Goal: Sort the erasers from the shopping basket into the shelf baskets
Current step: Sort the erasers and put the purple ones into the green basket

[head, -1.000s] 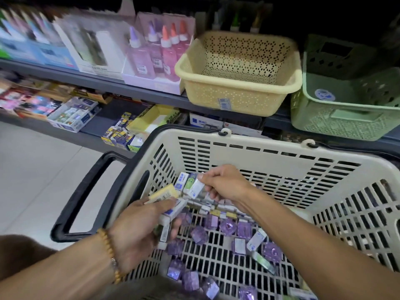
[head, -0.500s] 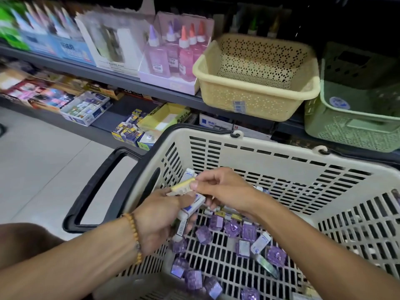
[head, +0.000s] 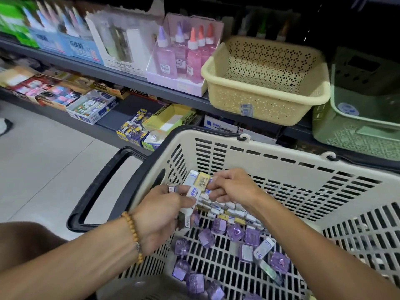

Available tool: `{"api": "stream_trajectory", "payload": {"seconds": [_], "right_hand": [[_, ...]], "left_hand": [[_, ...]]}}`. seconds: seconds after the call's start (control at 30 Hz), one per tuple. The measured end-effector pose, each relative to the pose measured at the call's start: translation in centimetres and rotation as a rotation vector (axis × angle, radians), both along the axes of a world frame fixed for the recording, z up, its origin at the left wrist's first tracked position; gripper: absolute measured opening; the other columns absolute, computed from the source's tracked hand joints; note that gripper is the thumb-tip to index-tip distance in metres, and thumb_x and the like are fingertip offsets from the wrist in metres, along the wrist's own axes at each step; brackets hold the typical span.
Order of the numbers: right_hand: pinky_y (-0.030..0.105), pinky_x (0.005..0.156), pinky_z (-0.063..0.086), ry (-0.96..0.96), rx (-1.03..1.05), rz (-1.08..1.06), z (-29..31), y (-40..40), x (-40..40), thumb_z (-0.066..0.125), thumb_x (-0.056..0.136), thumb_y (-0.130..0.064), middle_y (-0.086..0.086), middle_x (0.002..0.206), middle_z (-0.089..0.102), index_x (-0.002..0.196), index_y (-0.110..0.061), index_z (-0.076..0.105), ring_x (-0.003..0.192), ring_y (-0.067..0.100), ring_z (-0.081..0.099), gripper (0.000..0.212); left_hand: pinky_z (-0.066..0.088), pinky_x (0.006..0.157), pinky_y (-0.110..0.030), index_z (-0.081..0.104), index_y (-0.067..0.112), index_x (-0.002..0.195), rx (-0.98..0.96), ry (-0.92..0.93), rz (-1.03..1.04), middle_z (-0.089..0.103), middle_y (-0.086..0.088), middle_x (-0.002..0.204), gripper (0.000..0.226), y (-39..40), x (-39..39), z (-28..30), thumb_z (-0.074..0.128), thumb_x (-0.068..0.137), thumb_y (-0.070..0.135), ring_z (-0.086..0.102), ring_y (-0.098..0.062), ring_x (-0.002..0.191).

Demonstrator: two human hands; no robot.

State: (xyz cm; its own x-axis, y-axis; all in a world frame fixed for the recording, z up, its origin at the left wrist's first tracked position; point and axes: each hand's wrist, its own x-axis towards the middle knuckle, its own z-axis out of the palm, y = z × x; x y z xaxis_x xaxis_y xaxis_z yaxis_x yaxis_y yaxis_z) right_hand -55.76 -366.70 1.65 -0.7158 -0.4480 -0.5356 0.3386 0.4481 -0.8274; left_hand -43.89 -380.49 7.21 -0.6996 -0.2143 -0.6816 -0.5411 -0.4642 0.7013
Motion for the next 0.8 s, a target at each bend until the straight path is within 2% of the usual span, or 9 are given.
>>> {"api": "stream_trajectory", "payload": {"seconds": [0.13, 0.23, 0.3, 0.33, 0.47, 0.53, 0.6, 0.7, 0.8], "right_hand": [[0.022, 0.057, 0.051, 0.05, -0.083, 0.137, 2.0, 0.9, 1.4, 0.064, 0.092, -0.041, -0.001, 0.077, 0.07, 0.091, -0.018, 0.076, 0.062, 0.011, 0.062, 0.026], [0.02, 0.053, 0.048, 0.043, -0.107, 0.197, 2.8, 1.1, 2.1, 0.07, 0.09, -0.029, -0.002, 0.066, 0.066, 0.094, -0.016, 0.075, 0.056, 0.008, 0.057, 0.015], [0.022, 0.053, 0.047, -0.004, -0.135, 0.143, 2.9, 1.4, 1.8, 0.067, 0.092, -0.019, 0.001, 0.066, 0.064, 0.1, -0.008, 0.072, 0.054, 0.009, 0.055, 0.014], [0.023, 0.053, 0.047, -0.041, -0.158, 0.089, 2.8, 1.7, 1.6, 0.064, 0.094, -0.016, 0.003, 0.067, 0.064, 0.102, -0.004, 0.07, 0.054, 0.011, 0.055, 0.015], [0.022, 0.05, 0.049, -0.093, -0.147, -0.109, 2.1, 3.4, 0.2, 0.062, 0.094, -0.01, 0.008, 0.069, 0.065, 0.101, 0.001, 0.068, 0.053, 0.014, 0.057, 0.014], [0.022, 0.049, 0.05, -0.072, -0.05, -0.108, 1.4, 3.8, 0.0, 0.062, 0.094, -0.01, 0.008, 0.067, 0.067, 0.098, 0.002, 0.067, 0.053, 0.015, 0.059, 0.013], [0.023, 0.051, 0.052, -0.055, 0.013, -0.095, 0.7, 3.5, 0.1, 0.062, 0.094, -0.009, 0.009, 0.068, 0.069, 0.098, 0.001, 0.067, 0.053, 0.015, 0.062, 0.011], [0.029, 0.062, 0.057, -0.051, 0.018, -0.103, 0.2, 2.3, 0.4, 0.06, 0.094, -0.004, 0.012, 0.087, 0.074, 0.097, -0.005, 0.066, 0.065, 0.017, 0.067, 0.006], [0.021, 0.055, 0.054, 0.015, 0.014, -0.056, 0.8, 1.9, 1.0, 0.056, 0.098, -0.013, 0.006, 0.096, 0.072, 0.094, -0.018, 0.063, 0.071, 0.012, 0.068, 0.009]], "left_hand": [[0.048, 0.044, -0.023, 0.057, -0.006, 0.118, -0.053, 0.031, -0.037, 0.07, -0.024, 0.098, 0.032, 0.4, -0.4, -0.3, 0.057, 0.086, -0.012, 0.062, -0.023, 0.067], [0.053, 0.063, -0.033, 0.061, -0.006, 0.113, -0.078, 0.055, -0.073, 0.07, -0.027, 0.102, 0.03, 0.7, -0.8, -0.3, 0.06, 0.083, -0.012, 0.064, -0.026, 0.077], [0.052, 0.083, -0.042, 0.065, -0.007, 0.107, -0.07, 0.048, -0.1, 0.071, -0.026, 0.101, 0.031, 0.8, -0.9, -0.2, 0.063, 0.078, -0.016, 0.065, -0.027, 0.084], [0.051, 0.085, -0.043, 0.065, -0.006, 0.105, -0.056, 0.034, -0.111, 0.072, -0.024, 0.099, 0.033, 0.8, -1.0, -0.3, 0.063, 0.075, -0.019, 0.065, -0.026, 0.085], [0.056, 0.072, -0.035, 0.062, -0.003, 0.104, -0.011, -0.008, -0.111, 0.074, -0.02, 0.094, 0.037, 0.3, -1.0, -0.7, 0.058, 0.074, -0.024, 0.069, -0.024, 0.081], [0.056, 0.076, -0.038, 0.062, -0.004, 0.107, -0.018, 0.008, -0.103, 0.074, -0.022, 0.095, 0.036, 0.1, -1.0, -0.9, 0.06, 0.076, -0.021, 0.07, -0.027, 0.086], [0.057, 0.076, -0.035, 0.065, -0.003, 0.106, -0.024, 0.041, -0.115, 0.074, -0.019, 0.095, 0.032, 0.2, -1.1, -0.9, 0.063, 0.077, -0.016, 0.07, -0.026, 0.087], [0.06, 0.066, -0.027, 0.065, -0.004, 0.104, -0.006, 0.051, -0.031, 0.074, -0.02, 0.093, 0.022, 0.4, -1.2, -0.8, 0.059, 0.084, -0.012, 0.071, -0.021, 0.075], [0.059, 0.06, -0.027, 0.064, -0.006, 0.094, 0.008, 0.05, 0.061, 0.072, -0.02, 0.081, 0.011, 0.6, -1.5, -0.7, 0.054, 0.09, -0.01, 0.069, -0.02, 0.062]]}}
